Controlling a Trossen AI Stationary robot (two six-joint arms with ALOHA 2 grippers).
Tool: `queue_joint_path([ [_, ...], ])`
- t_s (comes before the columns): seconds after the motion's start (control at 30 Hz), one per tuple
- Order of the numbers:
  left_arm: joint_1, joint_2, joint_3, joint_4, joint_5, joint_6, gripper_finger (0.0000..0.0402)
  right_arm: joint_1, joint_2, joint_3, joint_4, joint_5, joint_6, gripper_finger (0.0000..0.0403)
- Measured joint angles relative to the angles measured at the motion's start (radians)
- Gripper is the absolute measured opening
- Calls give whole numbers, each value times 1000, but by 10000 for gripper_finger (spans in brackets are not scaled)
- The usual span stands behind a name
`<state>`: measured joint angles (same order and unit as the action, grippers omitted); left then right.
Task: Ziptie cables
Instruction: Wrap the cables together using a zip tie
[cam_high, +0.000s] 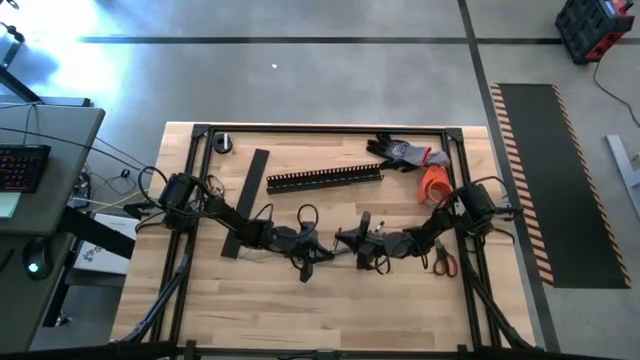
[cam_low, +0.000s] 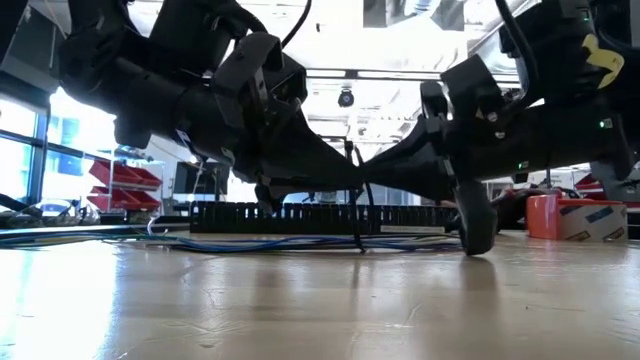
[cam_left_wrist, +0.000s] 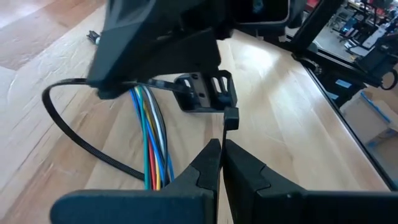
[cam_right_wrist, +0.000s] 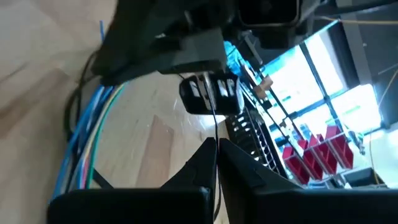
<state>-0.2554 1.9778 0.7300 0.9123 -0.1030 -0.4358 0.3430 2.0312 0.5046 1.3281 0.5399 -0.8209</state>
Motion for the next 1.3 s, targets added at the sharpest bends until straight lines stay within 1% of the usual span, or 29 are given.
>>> queue_joint_path([
  [0.33,0,0,0,6,12,0,0,6,0,57,-98,-3,-28,0],
  [0.67,-1,0,0,1,18,0,0,7,0,49,-80,-29,-37,0],
  [1.13,-1,0,0,-2,19,0,0,20,0,49,-73,-40,-60,0],
  [1.3,0,0,0,-2,19,-7,0,41,0,50,-74,-45,-88,0],
])
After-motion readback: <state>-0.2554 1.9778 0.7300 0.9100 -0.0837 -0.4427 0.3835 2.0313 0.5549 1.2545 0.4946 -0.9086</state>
